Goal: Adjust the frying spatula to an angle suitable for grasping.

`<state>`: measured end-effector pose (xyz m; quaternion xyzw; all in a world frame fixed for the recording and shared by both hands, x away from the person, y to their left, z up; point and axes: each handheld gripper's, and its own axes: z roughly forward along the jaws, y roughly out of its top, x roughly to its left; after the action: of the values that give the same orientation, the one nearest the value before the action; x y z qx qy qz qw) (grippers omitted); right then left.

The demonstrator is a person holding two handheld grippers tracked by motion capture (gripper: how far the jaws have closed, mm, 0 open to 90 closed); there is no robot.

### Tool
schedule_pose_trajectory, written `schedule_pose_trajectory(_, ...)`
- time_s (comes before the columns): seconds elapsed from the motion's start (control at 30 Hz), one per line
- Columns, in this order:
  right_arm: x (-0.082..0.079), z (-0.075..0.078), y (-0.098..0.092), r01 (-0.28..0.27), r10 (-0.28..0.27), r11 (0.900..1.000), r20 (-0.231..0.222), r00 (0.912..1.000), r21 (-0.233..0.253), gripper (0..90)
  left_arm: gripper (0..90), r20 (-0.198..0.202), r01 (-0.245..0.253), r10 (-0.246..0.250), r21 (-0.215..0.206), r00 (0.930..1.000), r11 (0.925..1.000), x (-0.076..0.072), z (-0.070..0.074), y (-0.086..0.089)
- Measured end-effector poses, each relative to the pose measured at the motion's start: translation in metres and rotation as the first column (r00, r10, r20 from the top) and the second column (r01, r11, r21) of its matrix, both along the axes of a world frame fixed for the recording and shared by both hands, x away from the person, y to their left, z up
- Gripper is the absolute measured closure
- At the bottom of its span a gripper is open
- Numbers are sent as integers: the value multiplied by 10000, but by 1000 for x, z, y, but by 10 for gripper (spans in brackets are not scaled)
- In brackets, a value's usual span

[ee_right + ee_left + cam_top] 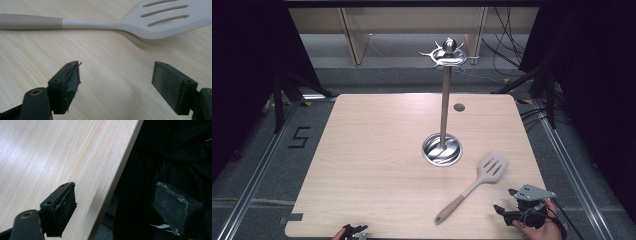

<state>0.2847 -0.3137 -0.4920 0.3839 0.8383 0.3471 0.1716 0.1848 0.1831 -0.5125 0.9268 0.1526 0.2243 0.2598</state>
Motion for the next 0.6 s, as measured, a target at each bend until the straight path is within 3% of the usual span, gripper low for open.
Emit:
schedule_pose_trajectory(0.17, 0, 3, 2, -144, 145, 9997, 53, 9999, -212, 259, 175, 56, -78, 79, -73, 10000, 9999, 0, -1, 0)
schedule_pose_trajectory(0.23, 2, 4, 2, -440, 450, 9984, 272, 9986, -358, 258, 175, 47, -130, 130, -69, 9999, 9999, 1, -1, 0)
schedule_pose_trajectory(0.27, 2, 5, 3, -446, 452, 9986, 186, 9988, -289, 258, 175, -134, 43, -44, -79, 9999, 10000, 2, -1, 0)
schedule_pose_trajectory(0.47, 7, 13, 13, -1209, 1212, 9917, 47, 9926, -438, 226, 175, -87, 15, -16, -87, 10000, 10000, 2, -2, -1)
schedule_pose_trajectory(0.53, 12, 19, 20, -1897, 1912, 9795, 155, 9814, -672, 216, 175, -75, -1, 0, -93, 10000, 10000, 2, -2, -1)
schedule_pose_trajectory(0.6, 14, 23, 25, -2126, 2135, 9749, 65, 9769, -668, 209, 175, 17, -117, 117, -57, 9999, 9999, 1, -1, -1)
